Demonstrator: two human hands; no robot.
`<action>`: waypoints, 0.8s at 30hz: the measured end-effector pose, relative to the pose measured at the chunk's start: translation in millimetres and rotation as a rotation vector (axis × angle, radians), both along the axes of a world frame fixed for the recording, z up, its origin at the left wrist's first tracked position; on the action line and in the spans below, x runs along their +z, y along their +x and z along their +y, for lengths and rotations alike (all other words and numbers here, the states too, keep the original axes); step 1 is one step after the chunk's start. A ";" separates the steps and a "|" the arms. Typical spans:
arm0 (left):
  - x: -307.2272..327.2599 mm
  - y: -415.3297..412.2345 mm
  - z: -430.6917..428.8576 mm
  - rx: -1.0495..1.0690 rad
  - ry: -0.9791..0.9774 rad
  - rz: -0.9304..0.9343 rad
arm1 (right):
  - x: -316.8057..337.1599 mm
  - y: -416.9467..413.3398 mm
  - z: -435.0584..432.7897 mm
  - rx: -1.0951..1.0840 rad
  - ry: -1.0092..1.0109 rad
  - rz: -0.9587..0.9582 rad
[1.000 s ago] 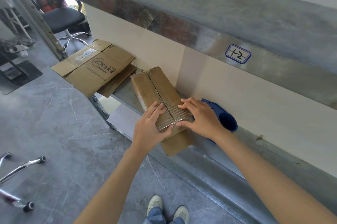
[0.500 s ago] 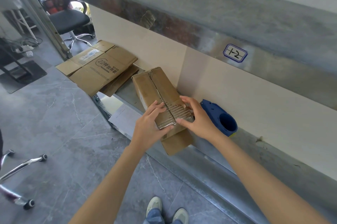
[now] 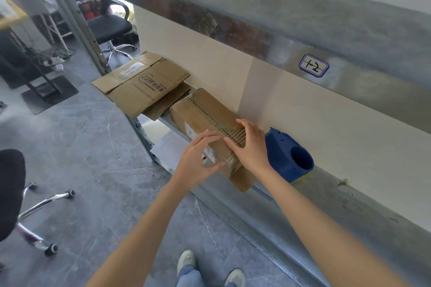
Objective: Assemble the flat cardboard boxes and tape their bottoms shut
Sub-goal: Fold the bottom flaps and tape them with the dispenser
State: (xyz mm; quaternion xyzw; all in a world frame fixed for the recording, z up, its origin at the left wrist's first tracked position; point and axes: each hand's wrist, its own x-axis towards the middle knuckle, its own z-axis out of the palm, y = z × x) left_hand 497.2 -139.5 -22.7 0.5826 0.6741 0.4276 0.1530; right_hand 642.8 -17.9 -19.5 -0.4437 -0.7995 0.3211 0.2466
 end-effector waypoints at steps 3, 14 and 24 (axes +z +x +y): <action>0.3 -27.9 1.6 0.056 -0.006 0.058 | -2.4 4.2 2.6 0.008 -0.032 0.002; 11.2 -132.6 59.7 -0.059 -0.262 0.018 | 7.4 -5.5 -6.3 -0.143 -0.138 -0.014; -4.3 -140.1 66.0 -0.091 -0.185 -0.041 | 1.9 -47.9 -31.4 -0.571 -0.229 0.157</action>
